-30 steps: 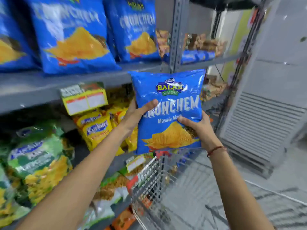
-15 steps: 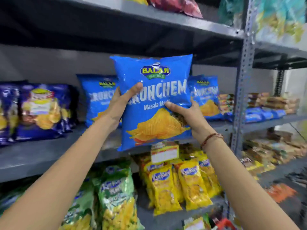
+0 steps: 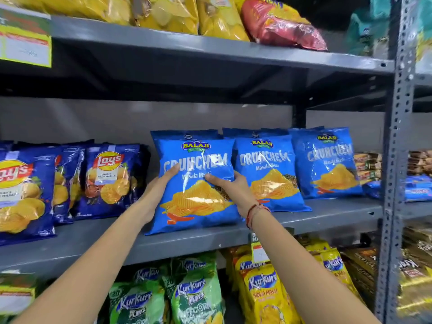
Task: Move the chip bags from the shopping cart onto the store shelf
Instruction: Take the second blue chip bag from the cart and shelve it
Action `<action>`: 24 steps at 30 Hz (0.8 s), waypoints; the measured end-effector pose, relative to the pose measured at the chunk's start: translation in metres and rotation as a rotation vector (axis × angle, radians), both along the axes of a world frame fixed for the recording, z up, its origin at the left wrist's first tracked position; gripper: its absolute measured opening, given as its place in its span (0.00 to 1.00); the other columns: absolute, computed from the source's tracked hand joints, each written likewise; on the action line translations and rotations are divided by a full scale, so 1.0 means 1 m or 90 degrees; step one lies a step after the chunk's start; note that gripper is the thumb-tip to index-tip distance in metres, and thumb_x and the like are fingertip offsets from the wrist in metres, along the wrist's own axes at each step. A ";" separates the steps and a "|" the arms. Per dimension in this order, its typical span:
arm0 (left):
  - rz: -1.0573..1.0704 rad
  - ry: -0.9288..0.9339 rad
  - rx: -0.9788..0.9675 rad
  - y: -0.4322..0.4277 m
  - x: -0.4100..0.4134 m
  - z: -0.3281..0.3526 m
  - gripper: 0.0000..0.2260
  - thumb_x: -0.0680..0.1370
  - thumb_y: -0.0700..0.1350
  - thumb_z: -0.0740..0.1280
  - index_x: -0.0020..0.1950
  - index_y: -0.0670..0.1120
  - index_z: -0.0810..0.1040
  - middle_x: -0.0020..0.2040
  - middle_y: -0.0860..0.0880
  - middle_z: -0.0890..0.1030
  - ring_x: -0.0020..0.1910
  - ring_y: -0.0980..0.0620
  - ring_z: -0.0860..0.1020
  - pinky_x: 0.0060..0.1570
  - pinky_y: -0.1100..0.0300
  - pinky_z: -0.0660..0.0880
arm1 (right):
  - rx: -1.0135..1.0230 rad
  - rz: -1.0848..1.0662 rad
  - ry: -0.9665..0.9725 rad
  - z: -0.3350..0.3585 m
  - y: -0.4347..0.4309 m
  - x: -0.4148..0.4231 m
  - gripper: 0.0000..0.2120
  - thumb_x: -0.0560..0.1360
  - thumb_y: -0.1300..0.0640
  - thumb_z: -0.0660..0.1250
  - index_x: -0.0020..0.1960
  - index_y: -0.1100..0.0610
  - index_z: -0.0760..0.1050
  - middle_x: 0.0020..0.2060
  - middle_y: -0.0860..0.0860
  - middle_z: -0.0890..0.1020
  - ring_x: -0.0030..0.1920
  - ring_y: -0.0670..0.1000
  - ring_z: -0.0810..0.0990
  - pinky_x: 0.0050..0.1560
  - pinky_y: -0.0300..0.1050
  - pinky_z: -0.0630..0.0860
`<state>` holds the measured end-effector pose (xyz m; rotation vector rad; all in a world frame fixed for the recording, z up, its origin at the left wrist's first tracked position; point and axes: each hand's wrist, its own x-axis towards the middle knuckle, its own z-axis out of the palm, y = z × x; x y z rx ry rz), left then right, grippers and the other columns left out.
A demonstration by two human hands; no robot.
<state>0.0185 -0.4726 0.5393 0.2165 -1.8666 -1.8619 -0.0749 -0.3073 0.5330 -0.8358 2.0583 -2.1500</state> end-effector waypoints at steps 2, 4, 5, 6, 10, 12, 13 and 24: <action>0.028 -0.025 0.001 -0.001 -0.003 -0.001 0.24 0.67 0.62 0.69 0.56 0.49 0.79 0.50 0.46 0.85 0.46 0.45 0.83 0.47 0.52 0.79 | 0.031 -0.012 0.016 0.001 0.001 0.003 0.48 0.56 0.35 0.77 0.68 0.59 0.68 0.65 0.52 0.76 0.62 0.54 0.77 0.59 0.48 0.76; 0.044 -0.038 0.004 -0.003 -0.003 -0.003 0.31 0.62 0.66 0.71 0.59 0.49 0.77 0.51 0.46 0.85 0.47 0.44 0.83 0.51 0.49 0.79 | 0.073 -0.042 0.040 0.002 0.003 0.008 0.48 0.62 0.36 0.74 0.72 0.60 0.62 0.70 0.53 0.71 0.67 0.55 0.72 0.64 0.50 0.73; 0.058 -0.044 0.014 -0.002 -0.002 -0.004 0.36 0.59 0.67 0.72 0.61 0.48 0.76 0.52 0.46 0.84 0.47 0.44 0.83 0.51 0.48 0.79 | 0.096 -0.052 0.042 0.004 0.004 0.010 0.49 0.63 0.36 0.73 0.74 0.59 0.59 0.72 0.54 0.68 0.69 0.55 0.69 0.67 0.51 0.70; 0.083 -0.036 0.015 -0.001 -0.003 -0.005 0.40 0.58 0.68 0.72 0.63 0.47 0.73 0.54 0.46 0.83 0.47 0.45 0.83 0.50 0.49 0.79 | 0.106 -0.054 0.053 0.003 0.005 0.008 0.48 0.65 0.37 0.72 0.75 0.60 0.57 0.73 0.54 0.66 0.71 0.56 0.67 0.69 0.51 0.67; 0.330 0.075 -0.120 0.015 0.002 0.000 0.33 0.72 0.62 0.64 0.70 0.46 0.64 0.68 0.45 0.70 0.65 0.46 0.70 0.60 0.53 0.66 | 0.133 -0.091 0.136 0.004 0.021 0.018 0.40 0.70 0.39 0.69 0.73 0.59 0.60 0.70 0.56 0.70 0.68 0.56 0.70 0.65 0.49 0.69; 0.408 0.178 -0.215 0.031 0.009 0.004 0.28 0.73 0.59 0.64 0.69 0.46 0.65 0.68 0.44 0.68 0.67 0.46 0.66 0.64 0.53 0.63 | 0.128 -0.127 0.176 0.000 0.040 0.026 0.37 0.70 0.40 0.68 0.72 0.57 0.62 0.64 0.56 0.74 0.62 0.55 0.75 0.62 0.51 0.73; 0.432 0.237 -0.270 0.042 0.012 0.004 0.26 0.74 0.55 0.65 0.67 0.45 0.67 0.67 0.43 0.69 0.66 0.45 0.66 0.65 0.52 0.63 | 0.111 -0.143 0.183 -0.004 0.052 0.027 0.35 0.70 0.40 0.68 0.71 0.56 0.63 0.62 0.56 0.76 0.58 0.54 0.77 0.60 0.52 0.75; 0.027 0.368 -0.466 0.267 -0.031 -0.126 0.13 0.72 0.44 0.66 0.55 0.42 0.75 0.55 0.43 0.76 0.57 0.50 0.73 0.58 0.51 0.73 | 0.070 -0.463 0.053 -0.158 0.266 0.054 0.15 0.75 0.48 0.67 0.58 0.54 0.75 0.44 0.50 0.82 0.42 0.46 0.80 0.45 0.42 0.77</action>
